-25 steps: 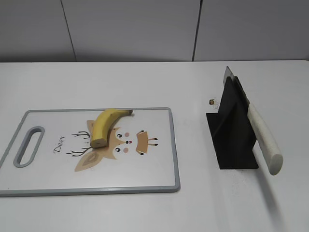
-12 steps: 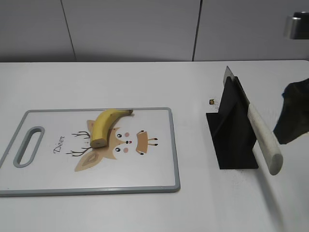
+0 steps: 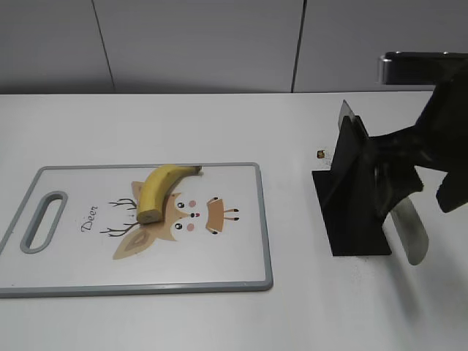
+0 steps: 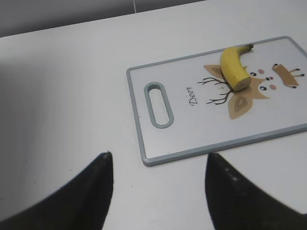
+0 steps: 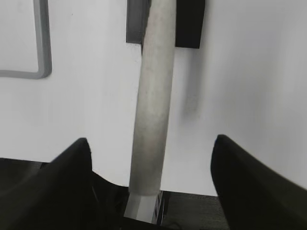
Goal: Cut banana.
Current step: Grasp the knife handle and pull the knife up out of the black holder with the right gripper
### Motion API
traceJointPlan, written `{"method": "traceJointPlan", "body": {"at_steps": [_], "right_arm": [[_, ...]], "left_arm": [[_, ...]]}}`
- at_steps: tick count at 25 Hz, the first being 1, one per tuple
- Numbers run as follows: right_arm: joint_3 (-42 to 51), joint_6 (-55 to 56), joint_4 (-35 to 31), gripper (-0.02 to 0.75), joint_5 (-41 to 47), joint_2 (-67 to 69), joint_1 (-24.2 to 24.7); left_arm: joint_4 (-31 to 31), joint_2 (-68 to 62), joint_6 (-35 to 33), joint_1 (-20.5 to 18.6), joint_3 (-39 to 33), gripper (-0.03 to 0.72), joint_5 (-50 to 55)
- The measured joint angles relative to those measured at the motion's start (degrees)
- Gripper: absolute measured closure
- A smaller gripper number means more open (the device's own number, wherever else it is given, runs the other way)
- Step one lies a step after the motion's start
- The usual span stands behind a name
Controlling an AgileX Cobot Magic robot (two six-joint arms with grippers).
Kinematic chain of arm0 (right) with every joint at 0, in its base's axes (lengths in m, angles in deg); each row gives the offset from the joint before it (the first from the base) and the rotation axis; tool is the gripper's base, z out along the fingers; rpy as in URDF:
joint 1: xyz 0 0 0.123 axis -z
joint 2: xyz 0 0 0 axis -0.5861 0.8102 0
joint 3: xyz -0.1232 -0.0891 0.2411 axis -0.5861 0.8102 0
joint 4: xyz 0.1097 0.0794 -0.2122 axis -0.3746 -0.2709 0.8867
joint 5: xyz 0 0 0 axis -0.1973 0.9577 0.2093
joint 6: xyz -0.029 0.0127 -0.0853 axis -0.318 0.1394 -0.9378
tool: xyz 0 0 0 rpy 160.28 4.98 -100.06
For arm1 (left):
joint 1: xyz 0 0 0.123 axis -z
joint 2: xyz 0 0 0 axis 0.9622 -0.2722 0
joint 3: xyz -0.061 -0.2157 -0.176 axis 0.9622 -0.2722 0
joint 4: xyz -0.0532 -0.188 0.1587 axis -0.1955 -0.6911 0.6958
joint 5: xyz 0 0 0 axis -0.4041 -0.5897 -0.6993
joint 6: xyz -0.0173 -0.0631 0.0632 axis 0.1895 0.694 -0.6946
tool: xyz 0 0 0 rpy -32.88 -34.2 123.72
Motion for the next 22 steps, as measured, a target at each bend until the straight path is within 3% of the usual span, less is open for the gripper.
{"method": "traceJointPlan", "body": {"at_steps": [7,14,19,22], "right_arm": [[0.0,1.1,0.1,0.228,-0.7,6.0,0.0],[0.0,1.3,0.1,0.388,-1.9,9.6,0.0],[0.0,1.5,0.2,0.577,-1.9,9.6,0.0],[0.0,1.7,0.2,0.577,-1.9,9.6,0.0]], "left_arm": [[0.0,0.0,0.0,0.0,0.0,0.099,0.0],[0.0,0.0,0.0,0.0,0.0,0.099,0.0],[0.0,0.0,0.0,0.0,0.0,0.099,0.0],[0.0,0.0,0.0,0.0,0.0,0.099,0.0]]}}
